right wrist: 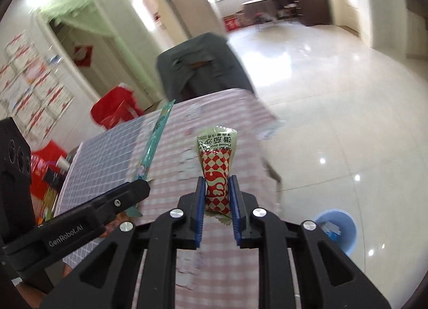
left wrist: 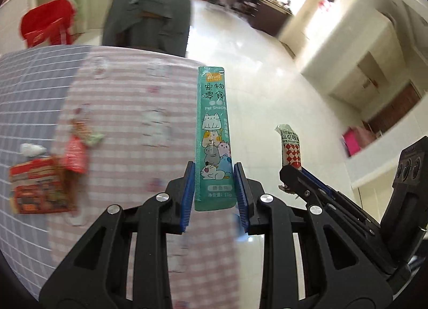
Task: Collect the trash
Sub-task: 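Carry the green tube and red-white wrapper in both tools over the blue bucket, then open the left tool to drop the green tube into the bucket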
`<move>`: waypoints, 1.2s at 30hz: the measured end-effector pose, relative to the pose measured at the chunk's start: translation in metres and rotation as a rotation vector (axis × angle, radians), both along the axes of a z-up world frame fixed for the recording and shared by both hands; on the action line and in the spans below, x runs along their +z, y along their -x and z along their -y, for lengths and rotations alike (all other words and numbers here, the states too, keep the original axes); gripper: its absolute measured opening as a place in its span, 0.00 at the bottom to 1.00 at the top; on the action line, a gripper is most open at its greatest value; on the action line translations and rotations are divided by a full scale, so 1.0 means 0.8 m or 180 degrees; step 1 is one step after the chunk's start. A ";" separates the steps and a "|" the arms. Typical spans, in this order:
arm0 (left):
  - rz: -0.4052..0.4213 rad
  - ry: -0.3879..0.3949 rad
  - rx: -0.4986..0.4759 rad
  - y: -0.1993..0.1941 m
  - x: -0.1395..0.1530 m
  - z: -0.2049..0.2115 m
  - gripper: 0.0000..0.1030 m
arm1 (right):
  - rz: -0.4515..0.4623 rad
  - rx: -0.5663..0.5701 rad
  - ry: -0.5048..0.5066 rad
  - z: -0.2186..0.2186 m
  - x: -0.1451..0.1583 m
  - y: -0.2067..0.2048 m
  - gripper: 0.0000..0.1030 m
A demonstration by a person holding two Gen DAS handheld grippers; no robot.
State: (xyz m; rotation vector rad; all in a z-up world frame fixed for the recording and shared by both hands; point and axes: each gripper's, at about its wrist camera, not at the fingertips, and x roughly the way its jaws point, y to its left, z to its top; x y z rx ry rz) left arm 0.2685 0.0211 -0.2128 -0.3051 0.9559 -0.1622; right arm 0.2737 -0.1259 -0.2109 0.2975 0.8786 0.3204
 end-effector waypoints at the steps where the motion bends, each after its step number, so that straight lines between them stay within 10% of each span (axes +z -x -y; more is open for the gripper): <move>1: -0.0004 0.0004 -0.0066 -0.002 0.000 0.019 0.28 | -0.0007 -0.0061 0.0003 0.016 0.000 0.002 0.17; 19: -0.0389 -0.0023 -0.0959 -0.036 -0.052 0.298 0.28 | -0.0215 -0.0980 0.0012 0.272 -0.032 0.035 0.17; 21: -0.0446 -0.0009 -0.0969 -0.039 -0.057 0.310 0.30 | -0.0238 -0.1023 -0.0004 0.285 -0.037 0.036 0.17; 24: -0.0517 -0.0068 -0.0958 -0.045 -0.068 0.324 0.57 | -0.0273 -0.1064 -0.0040 0.306 -0.042 0.037 0.17; 36: -0.0578 -0.0201 -0.0847 -0.060 -0.070 0.329 0.57 | -0.0342 -0.0991 -0.0119 0.323 -0.052 0.020 0.17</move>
